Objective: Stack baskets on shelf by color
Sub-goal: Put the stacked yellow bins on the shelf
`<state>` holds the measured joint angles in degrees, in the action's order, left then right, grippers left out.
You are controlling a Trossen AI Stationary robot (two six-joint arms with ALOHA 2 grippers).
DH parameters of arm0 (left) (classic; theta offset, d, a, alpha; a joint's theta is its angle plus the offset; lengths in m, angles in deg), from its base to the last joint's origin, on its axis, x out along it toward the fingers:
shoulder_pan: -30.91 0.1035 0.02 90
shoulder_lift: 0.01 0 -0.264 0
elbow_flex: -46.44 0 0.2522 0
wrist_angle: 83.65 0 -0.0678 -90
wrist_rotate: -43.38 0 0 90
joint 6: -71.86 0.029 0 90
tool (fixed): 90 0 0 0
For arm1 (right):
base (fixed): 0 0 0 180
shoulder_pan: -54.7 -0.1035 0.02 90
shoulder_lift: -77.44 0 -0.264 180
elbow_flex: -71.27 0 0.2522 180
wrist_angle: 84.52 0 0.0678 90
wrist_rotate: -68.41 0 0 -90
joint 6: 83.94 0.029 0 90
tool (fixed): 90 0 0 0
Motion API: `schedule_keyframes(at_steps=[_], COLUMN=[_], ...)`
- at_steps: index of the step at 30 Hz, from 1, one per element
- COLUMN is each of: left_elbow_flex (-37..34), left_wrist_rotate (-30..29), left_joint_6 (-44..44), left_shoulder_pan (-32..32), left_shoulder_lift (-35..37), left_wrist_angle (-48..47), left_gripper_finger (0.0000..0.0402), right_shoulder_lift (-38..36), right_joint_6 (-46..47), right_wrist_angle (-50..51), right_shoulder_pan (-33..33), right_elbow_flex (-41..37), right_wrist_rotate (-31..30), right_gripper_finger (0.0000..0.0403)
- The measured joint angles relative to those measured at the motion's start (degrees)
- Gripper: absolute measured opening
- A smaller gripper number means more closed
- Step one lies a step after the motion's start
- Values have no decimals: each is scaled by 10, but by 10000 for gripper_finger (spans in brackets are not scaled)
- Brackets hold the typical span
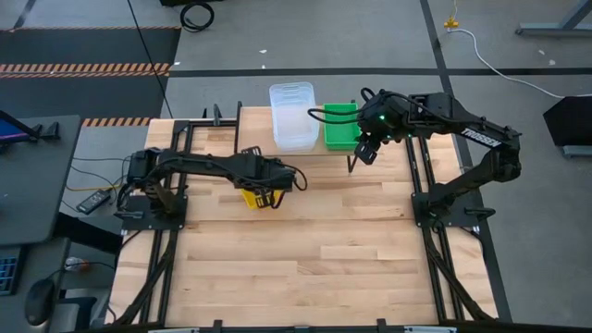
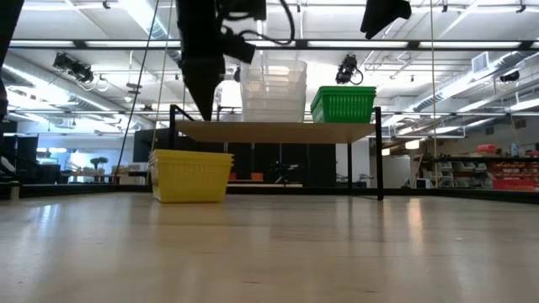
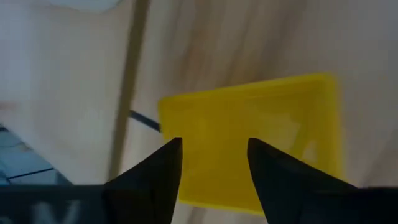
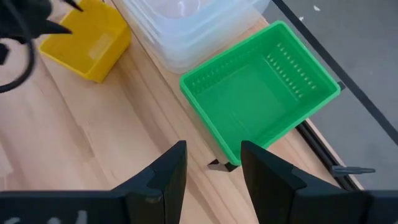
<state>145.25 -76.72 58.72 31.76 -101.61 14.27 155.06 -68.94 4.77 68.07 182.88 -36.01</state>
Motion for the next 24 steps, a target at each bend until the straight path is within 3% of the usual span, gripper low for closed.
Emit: schedule_keyframes(at_steps=[7,13,19,24], left_elbow_flex=[10,-3,-5,-40], left_wrist_rotate=[89,221,229,275], left_joint_6=[-79,-172,-159,-164], left_shoulder_pan=[-22,11,32,27], left_shoulder_lift=[0,0,-4,-7], left_wrist_angle=[4,41,54,78], left_gripper_finger=[189,224,249,251], right_shoulder_lift=[0,0,0,0], right_joint_6=[15,8,-15,3], right_wrist_angle=[-5,-5,-4,12], right_shoulder_pan=[0,0,0,-2], right_elbow_flex=[0,0,0,0], right_wrist_rotate=[9,15,34,52], right_gripper_finger=[158,158,158,158])
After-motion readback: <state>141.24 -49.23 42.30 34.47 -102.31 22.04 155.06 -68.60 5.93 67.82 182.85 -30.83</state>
